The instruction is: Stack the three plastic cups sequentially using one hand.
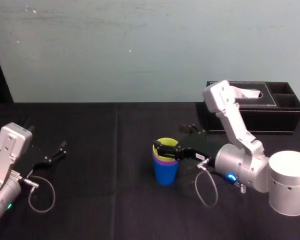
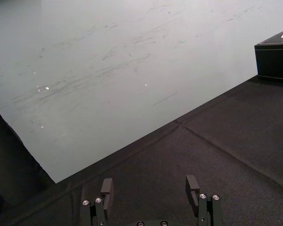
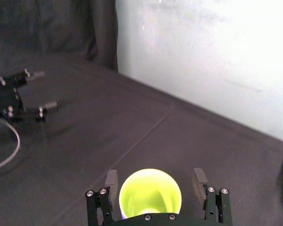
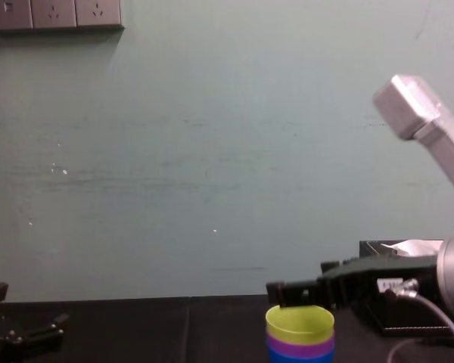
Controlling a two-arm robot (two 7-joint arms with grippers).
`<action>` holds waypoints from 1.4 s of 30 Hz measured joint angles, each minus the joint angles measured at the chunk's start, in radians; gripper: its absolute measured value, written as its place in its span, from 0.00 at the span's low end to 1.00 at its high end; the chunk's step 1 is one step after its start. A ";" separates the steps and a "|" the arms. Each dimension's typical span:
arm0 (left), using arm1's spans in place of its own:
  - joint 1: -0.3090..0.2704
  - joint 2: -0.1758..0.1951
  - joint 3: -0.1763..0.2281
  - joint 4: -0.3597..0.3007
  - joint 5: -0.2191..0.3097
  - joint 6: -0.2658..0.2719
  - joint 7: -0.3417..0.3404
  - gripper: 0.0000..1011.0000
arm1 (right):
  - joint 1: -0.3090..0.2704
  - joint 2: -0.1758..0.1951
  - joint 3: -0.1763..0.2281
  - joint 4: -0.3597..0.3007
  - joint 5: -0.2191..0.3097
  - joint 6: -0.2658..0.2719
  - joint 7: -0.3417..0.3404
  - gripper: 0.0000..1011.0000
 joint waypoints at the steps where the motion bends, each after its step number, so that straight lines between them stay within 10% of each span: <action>1: 0.000 0.000 0.000 0.000 0.000 0.000 0.000 0.99 | -0.011 0.000 0.011 -0.012 0.003 -0.020 -0.006 0.99; 14: 0.000 0.000 0.000 0.000 0.000 0.000 0.000 0.99 | -0.177 -0.040 0.134 -0.105 -0.021 -0.167 -0.180 0.99; 24: 0.000 0.000 0.000 0.000 0.000 0.000 0.000 0.99 | -0.302 -0.121 0.204 -0.052 -0.087 -0.262 -0.354 0.99; 42: 0.000 0.000 0.000 0.000 0.000 0.000 0.000 0.99 | -0.327 -0.146 0.216 -0.020 -0.134 -0.294 -0.376 0.99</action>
